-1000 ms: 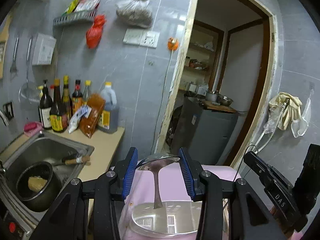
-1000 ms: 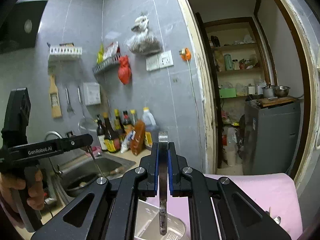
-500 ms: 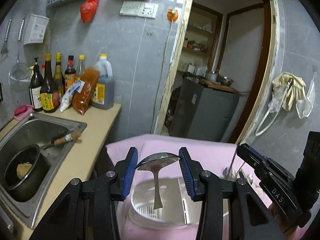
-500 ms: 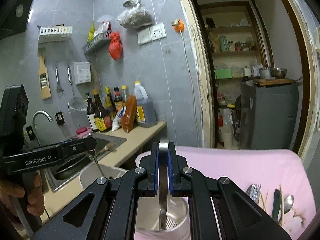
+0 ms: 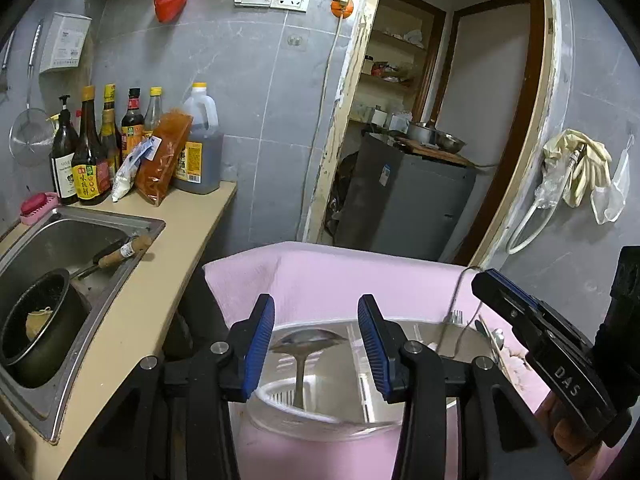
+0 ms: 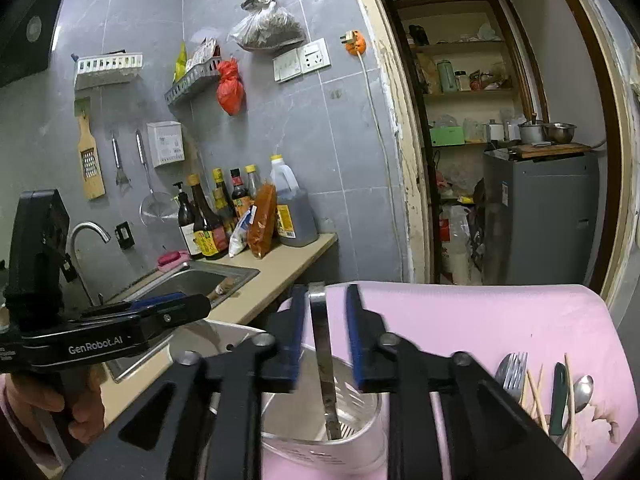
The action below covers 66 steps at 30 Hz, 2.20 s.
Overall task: Organize utensils
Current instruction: 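Carry the spoon over the white caddy and release it inside, then lower the left gripper onto the metal fork in the pile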
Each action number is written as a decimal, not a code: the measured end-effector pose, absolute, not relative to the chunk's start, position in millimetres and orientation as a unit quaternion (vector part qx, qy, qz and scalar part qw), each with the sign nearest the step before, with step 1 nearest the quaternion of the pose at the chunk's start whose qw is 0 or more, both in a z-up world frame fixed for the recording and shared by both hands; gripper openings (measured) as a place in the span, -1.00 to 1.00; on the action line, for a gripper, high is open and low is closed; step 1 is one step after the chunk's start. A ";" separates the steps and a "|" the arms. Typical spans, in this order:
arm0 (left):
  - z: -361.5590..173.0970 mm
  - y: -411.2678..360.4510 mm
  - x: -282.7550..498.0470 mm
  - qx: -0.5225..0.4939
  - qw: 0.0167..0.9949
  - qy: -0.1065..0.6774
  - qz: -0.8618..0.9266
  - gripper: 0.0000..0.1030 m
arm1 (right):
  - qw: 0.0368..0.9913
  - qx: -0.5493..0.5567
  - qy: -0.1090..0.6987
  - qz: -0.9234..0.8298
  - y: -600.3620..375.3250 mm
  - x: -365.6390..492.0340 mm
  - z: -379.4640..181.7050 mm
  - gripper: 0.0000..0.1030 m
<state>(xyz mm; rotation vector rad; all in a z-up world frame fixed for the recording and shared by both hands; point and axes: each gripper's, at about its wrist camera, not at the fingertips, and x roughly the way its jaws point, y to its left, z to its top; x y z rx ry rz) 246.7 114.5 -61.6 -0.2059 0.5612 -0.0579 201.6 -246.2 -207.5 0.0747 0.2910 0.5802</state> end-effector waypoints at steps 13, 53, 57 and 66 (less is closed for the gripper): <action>-27.2 103.2 223.1 -0.103 0.963 0.248 -0.012 0.21 | 0.960 0.057 0.115 0.250 -281.3 173.3 -171.7 0.12; -57.3 -133.1 240.2 0.015 0.974 0.221 -0.043 1.00 | 0.973 0.014 0.195 0.118 -509.5 202.1 -215.4 0.96; -74.7 -146.2 258.9 0.021 0.970 0.238 -0.037 1.00 | 0.968 0.024 0.215 0.130 -514.3 222.4 -233.3 0.95; -116.1 -155.4 304.3 0.003 0.954 0.298 -0.030 0.90 | 0.945 0.032 0.280 0.167 -508.8 277.8 -275.0 0.20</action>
